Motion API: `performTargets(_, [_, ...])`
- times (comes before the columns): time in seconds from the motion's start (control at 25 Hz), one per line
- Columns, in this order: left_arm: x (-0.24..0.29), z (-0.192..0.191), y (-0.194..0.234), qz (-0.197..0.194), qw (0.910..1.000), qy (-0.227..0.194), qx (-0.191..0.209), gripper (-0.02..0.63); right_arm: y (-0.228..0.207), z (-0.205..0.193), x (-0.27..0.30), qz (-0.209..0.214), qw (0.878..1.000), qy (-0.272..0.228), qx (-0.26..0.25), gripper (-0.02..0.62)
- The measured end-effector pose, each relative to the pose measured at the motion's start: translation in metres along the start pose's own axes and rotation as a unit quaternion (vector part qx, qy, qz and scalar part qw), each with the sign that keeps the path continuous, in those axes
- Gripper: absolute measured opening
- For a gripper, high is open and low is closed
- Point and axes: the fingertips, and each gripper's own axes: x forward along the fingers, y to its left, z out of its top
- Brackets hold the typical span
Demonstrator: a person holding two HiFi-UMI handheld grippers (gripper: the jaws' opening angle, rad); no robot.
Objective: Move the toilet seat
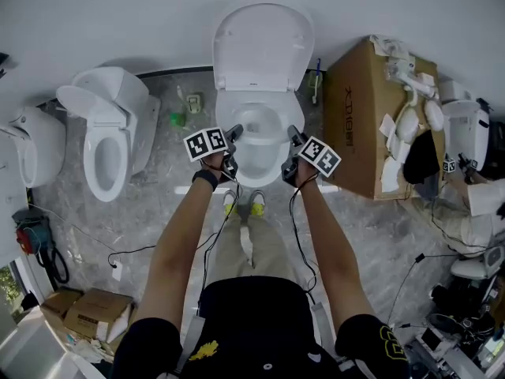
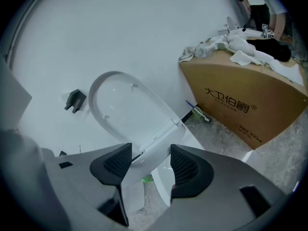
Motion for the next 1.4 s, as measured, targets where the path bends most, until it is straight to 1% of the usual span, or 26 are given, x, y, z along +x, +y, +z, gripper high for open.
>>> performTargets(0.28, [0.003,0.026,-0.013,-0.014,0.9994,-0.015,-0.029,0.356,0.017,0.025,0.005,0.013,1.000,-0.009,0.019,0.276])
performTargets(0.48, [0.003,0.046,-0.022,-0.023,0.9980,-0.033,-0.049,0.362,0.029,0.043,0.009,0.023,0.999,-0.024,0.039,0.275])
performTargets(0.72, [0.007,0.069,-0.028,-0.026,0.9955,-0.058,-0.071,0.374,0.042,0.062,0.017,0.040,0.997,-0.037,0.060,0.272])
performTargets(1.0, [0.013,0.096,-0.039,-0.031,0.9922,-0.077,-0.093,0.380,0.054,0.085,0.026,0.059,0.993,-0.051,0.084,0.267])
performTargets(1.16, [0.019,0.113,-0.045,-0.037,0.9902,-0.085,-0.105,0.387,0.060,0.099,0.034,0.070,0.991,-0.060,0.096,0.264])
performTargets(1.4, [0.027,0.134,-0.049,-0.053,0.9880,-0.088,-0.116,0.405,0.068,0.116,0.045,0.075,0.989,-0.072,0.109,0.262])
